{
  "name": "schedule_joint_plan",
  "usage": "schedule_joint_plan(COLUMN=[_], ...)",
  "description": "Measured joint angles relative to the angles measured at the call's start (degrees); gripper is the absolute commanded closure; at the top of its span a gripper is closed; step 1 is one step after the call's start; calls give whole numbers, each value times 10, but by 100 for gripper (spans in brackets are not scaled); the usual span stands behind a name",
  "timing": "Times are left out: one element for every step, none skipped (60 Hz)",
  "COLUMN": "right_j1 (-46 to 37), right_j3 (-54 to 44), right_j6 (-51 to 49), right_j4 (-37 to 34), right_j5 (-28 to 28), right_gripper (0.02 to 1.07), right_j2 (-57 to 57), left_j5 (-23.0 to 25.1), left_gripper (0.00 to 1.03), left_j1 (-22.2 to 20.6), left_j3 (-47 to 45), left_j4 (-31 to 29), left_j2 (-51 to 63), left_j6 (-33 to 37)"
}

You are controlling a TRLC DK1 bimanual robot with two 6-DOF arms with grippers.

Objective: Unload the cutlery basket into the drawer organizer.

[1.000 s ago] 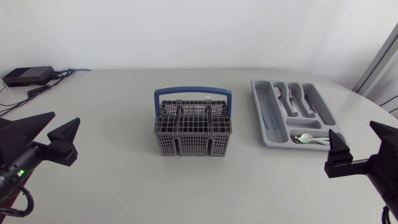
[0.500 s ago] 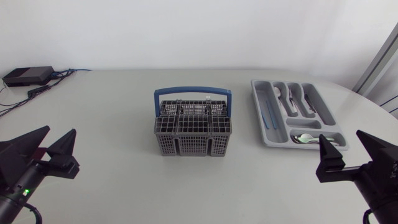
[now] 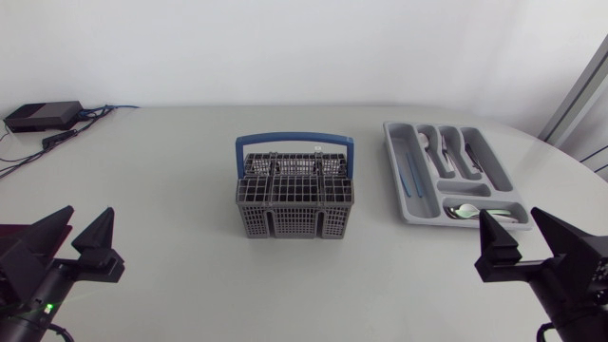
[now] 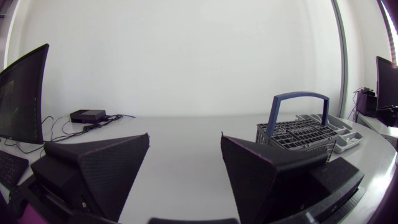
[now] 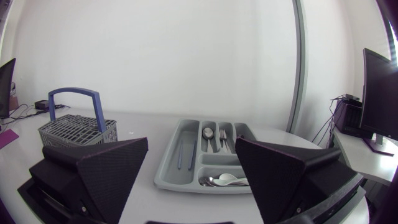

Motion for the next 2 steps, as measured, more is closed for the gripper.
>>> schedule_joint_plan(right_j1=[0,0], right_j3=[0,0], right_j6=[0,0], right_j4=[0,0], right_j5=[0,0], right_gripper=[6,6], right_j2=[0,0], left_j5=[0,0], left_gripper=[4,4], left_j1=[-1,-1], left_j3=[0,0], left_j4=[0,0], left_j2=[0,0], left_j6=[0,0])
